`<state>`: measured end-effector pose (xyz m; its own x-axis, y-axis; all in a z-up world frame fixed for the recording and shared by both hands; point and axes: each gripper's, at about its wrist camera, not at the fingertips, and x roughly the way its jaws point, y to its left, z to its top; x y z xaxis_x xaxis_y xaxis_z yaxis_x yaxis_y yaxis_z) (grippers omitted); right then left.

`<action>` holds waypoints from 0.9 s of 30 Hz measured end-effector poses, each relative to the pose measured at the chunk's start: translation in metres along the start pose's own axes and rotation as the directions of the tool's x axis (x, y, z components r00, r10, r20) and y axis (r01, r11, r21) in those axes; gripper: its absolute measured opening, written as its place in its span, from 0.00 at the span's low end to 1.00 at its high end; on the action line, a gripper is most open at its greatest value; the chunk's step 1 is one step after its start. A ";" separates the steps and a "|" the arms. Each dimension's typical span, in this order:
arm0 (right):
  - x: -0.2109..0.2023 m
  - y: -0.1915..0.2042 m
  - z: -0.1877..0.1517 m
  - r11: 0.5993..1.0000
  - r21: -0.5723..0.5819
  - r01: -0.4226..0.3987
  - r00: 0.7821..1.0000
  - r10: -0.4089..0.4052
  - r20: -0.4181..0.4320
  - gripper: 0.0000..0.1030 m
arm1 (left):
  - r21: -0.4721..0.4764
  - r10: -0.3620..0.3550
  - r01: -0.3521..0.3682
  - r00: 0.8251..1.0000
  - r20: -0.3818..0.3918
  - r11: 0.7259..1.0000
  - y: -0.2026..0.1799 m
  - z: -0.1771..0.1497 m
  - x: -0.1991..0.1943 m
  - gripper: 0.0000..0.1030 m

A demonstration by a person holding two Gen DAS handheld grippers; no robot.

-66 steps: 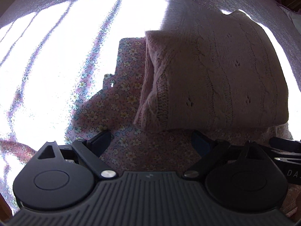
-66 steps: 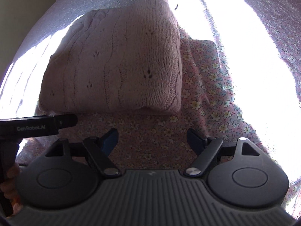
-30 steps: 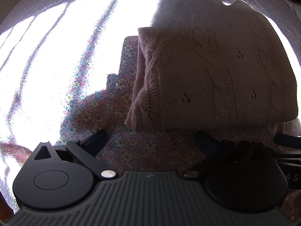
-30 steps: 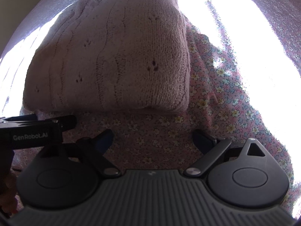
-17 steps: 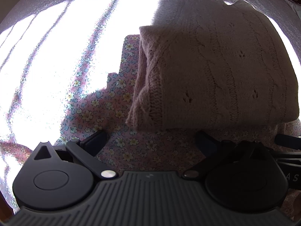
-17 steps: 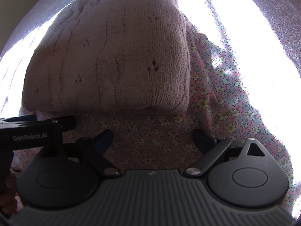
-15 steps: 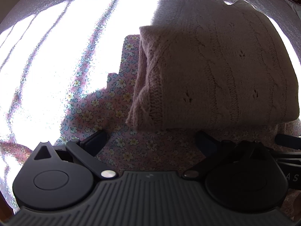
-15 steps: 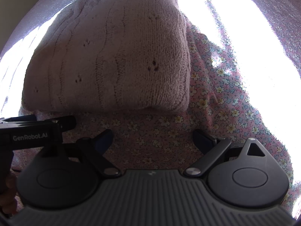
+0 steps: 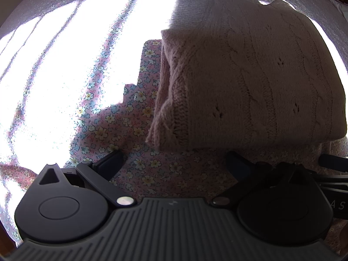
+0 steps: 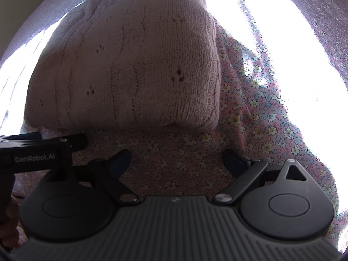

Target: Fold small clothes

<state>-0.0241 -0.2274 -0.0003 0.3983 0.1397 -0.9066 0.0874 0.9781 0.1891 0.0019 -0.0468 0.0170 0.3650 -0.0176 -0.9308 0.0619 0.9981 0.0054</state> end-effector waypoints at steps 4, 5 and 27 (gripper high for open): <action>0.000 0.000 -0.001 1.000 -0.003 0.000 1.000 0.000 0.000 0.93 | 0.000 0.001 -0.001 1.000 0.001 1.000 0.000 0.000 0.001 1.00; 0.000 0.000 -0.001 1.000 -0.002 0.000 1.000 0.000 0.001 0.93 | 0.000 0.001 -0.001 1.000 0.001 1.000 0.000 0.000 0.000 1.00; 0.000 0.001 -0.003 1.000 -0.006 0.003 1.000 -0.003 -0.001 0.93 | 0.002 0.003 -0.003 1.000 0.001 1.000 0.000 0.000 0.001 1.00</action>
<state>-0.0264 -0.2265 -0.0012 0.3970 0.1371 -0.9075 0.0835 0.9793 0.1844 0.0018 -0.0465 0.0159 0.3662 -0.0144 -0.9304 0.0629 0.9980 0.0093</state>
